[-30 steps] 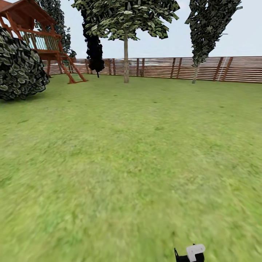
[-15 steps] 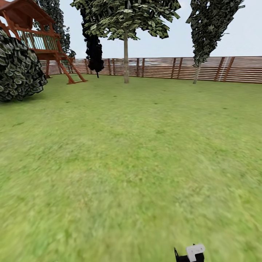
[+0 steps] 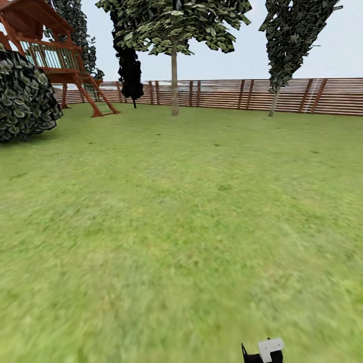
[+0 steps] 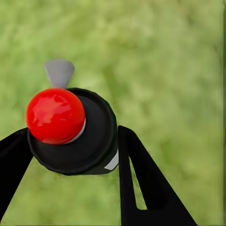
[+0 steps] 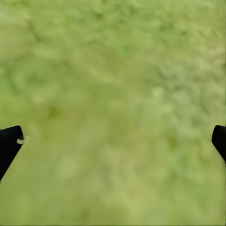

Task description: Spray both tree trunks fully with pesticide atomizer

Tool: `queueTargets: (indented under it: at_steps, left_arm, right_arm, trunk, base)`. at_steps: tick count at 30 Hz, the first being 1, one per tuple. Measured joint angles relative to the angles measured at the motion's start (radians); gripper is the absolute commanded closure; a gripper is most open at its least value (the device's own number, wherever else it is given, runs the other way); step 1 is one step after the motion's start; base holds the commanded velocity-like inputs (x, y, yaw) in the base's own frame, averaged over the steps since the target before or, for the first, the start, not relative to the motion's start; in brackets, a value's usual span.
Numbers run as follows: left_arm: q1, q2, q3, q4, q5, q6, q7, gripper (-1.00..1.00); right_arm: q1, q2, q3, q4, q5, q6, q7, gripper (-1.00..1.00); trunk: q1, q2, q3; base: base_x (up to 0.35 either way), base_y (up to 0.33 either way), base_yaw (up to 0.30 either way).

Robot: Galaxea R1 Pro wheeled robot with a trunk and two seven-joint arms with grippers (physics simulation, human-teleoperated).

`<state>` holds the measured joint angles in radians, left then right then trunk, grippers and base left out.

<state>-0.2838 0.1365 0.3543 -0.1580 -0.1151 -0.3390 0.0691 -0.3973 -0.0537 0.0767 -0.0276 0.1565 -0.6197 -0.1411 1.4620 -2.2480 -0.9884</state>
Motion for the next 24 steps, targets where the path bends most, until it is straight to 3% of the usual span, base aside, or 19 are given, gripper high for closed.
queueTargets:
  at_steps: [24]
  left_arm:
    - [0.012, 0.0, 0.0, -0.003, 0.001, -0.002, 0.0, 1.0]
  right_arm:
    - [0.0, 0.0, 0.0, 0.0, 0.0, 0.0, 0.0, -1.0]
  trunk:
    - [0.0, 0.0, 0.0]
  base:
    - [0.34, 0.0, 0.0]
